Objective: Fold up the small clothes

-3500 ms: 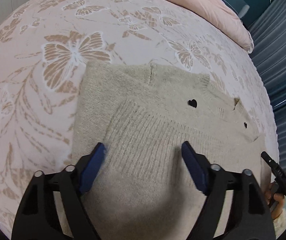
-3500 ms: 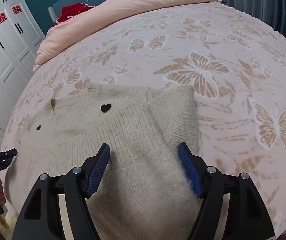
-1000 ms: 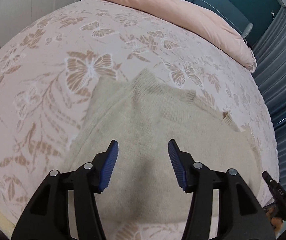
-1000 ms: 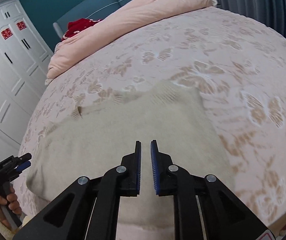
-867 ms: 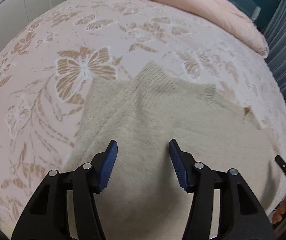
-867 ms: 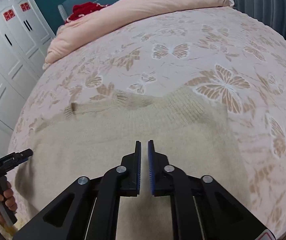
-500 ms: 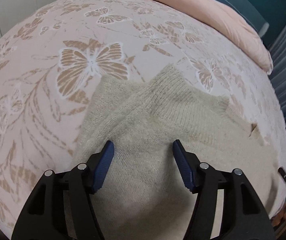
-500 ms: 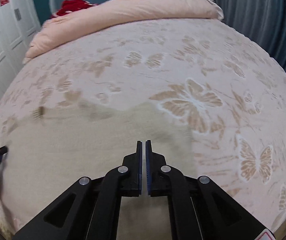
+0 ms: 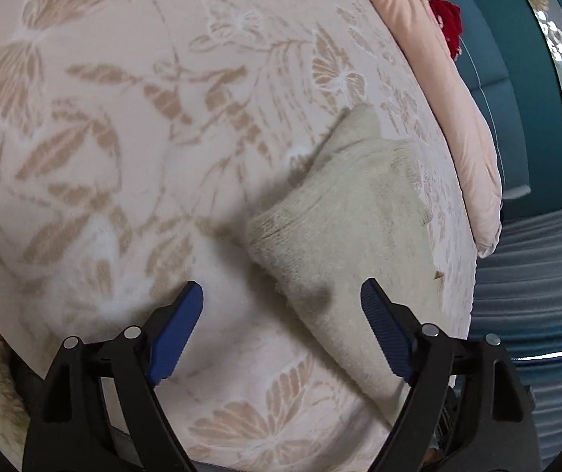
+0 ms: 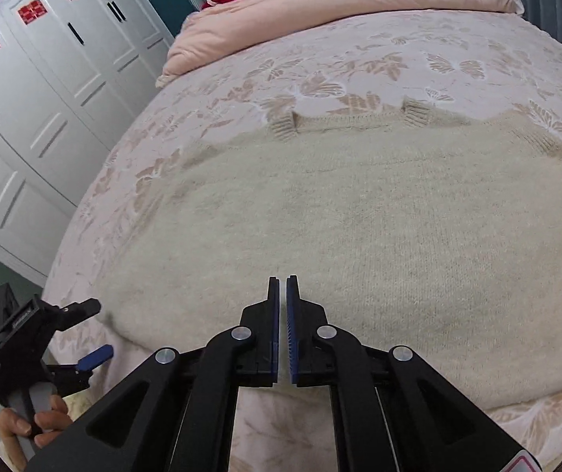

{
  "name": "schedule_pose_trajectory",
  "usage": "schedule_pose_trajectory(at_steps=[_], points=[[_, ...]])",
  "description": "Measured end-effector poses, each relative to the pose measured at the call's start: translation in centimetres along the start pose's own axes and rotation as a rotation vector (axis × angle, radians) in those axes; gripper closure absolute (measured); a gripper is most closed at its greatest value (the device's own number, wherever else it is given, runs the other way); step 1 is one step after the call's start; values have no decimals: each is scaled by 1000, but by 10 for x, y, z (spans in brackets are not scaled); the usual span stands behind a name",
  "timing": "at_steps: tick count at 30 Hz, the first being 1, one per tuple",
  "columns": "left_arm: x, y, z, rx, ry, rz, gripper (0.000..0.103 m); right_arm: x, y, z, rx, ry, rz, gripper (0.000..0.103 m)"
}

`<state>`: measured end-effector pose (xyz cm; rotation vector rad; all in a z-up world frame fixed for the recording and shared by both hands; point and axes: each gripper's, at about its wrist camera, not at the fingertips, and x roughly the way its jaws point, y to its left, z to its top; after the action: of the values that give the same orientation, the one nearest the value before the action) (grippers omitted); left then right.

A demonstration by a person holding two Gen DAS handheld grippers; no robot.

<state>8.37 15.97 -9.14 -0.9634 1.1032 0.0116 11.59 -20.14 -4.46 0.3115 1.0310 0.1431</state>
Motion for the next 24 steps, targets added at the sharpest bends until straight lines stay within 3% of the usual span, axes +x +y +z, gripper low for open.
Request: schedule_pose_trajectory(at_steps=[2, 5, 6, 7, 8, 9, 11, 15, 18, 22, 24], points=[[5, -6, 2, -10, -45, -23, 13, 29, -7, -6, 8, 90, -41, 103], [17, -18, 8, -16, -64, -13, 13, 39, -18, -12, 62, 73, 10, 103], [19, -20, 11, -15, -67, -28, 22, 38, -22, -12, 89, 76, 30, 103], [22, -24, 13, -4, -45, -61, 52, 39, -25, -12, 111, 80, 45, 103], [29, -28, 16, 5, 8, -76, 64, 39, -27, -12, 122, 81, 55, 103], [33, -32, 17, 4, 38, -79, 74, 39, -28, -13, 119, 80, 61, 103], [24, -44, 15, 20, 15, -106, 79, 39, -27, -15, 102, 71, 64, 103], [-15, -123, -6, 270, -56, -181, 86, 38, -30, -18, 106, 57, 81, 103], [-36, -199, -44, 487, -59, -279, 90, 34, -37, -19, 148, 51, 121, 103], [-20, -278, -117, 726, 33, -354, 90, -2, -67, -17, 311, 25, 173, 102], [5, -297, -154, 830, 78, -326, 89, -37, -94, -21, 355, -43, 152, 91]])
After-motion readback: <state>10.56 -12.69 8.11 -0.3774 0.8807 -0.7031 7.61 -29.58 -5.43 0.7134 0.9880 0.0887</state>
